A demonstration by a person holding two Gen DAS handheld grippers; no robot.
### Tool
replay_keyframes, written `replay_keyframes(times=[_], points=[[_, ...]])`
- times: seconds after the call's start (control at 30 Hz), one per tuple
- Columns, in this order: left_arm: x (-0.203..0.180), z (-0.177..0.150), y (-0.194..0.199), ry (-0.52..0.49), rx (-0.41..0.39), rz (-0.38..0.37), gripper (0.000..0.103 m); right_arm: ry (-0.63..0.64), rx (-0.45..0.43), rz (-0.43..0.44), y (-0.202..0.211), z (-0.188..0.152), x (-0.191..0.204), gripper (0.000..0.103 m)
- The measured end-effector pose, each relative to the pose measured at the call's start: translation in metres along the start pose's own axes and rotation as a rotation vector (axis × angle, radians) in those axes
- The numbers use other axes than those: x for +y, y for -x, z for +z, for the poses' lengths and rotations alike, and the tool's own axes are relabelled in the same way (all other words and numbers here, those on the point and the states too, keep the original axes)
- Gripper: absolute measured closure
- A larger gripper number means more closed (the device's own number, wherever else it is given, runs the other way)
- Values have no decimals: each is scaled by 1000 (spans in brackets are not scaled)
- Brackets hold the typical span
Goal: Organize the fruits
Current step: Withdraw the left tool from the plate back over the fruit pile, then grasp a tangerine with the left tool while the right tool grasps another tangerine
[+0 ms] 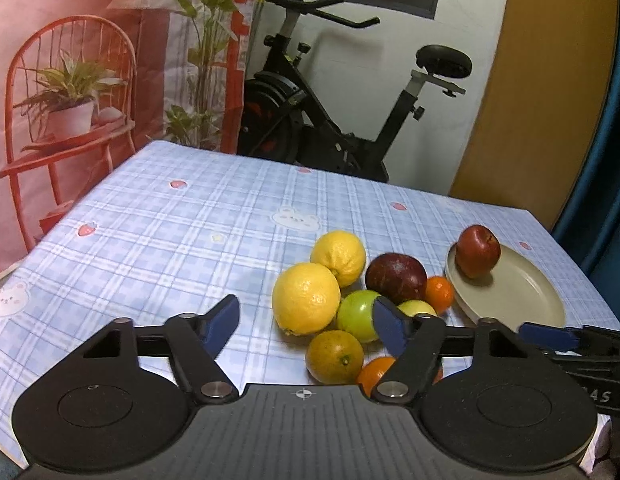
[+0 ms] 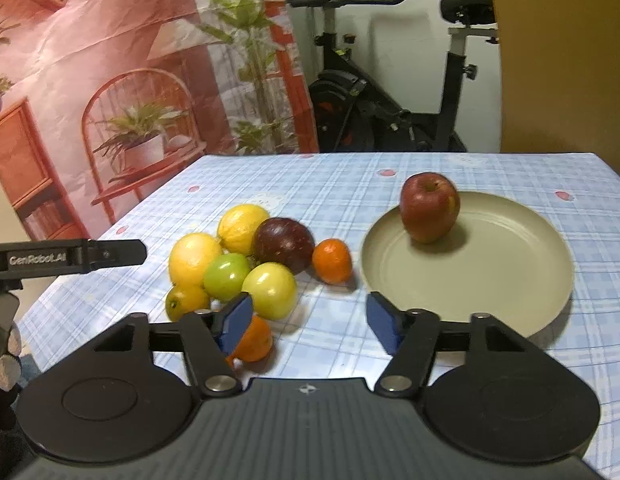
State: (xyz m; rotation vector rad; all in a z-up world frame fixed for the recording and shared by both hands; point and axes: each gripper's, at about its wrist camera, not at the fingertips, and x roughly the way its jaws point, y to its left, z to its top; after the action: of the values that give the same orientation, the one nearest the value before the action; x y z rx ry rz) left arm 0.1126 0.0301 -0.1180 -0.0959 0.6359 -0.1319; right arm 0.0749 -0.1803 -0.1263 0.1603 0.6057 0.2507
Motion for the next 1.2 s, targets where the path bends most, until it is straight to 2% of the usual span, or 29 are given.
replay_keyframes(times=[0.1, 0.23, 0.27, 0.4, 0.6, 0.67, 0.7, 1.03, 1.2], points=[[-2, -1, -2, -3, 10, -19, 43, 25, 21, 34, -4, -4, 6, 53], [-2, -3, -3, -6, 10, -23, 49, 57, 45, 88, -9, -8, 14, 68], [-1, -3, -3, 0, 10, -20, 49, 60, 52, 103, -11, -8, 16, 68], [6, -5, -4, 26, 14, -4, 49, 66, 69, 135, -21, -7, 18, 68], [12, -7, -5, 45, 23, 7, 54, 47, 69, 133, -30, -3, 16, 68], [12, -8, -7, 49, 32, 6, 63, 53, 67, 133, -28, -5, 17, 68], [12, -8, -8, 48, 39, 4, 65, 56, 67, 133, -27, -7, 17, 68], [3, -14, -9, 4, 65, -36, 66, 35, 88, 128, -22, -16, 14, 68], [0, -17, -9, -23, 74, -52, 67, 56, 81, 164, -18, -16, 22, 68]])
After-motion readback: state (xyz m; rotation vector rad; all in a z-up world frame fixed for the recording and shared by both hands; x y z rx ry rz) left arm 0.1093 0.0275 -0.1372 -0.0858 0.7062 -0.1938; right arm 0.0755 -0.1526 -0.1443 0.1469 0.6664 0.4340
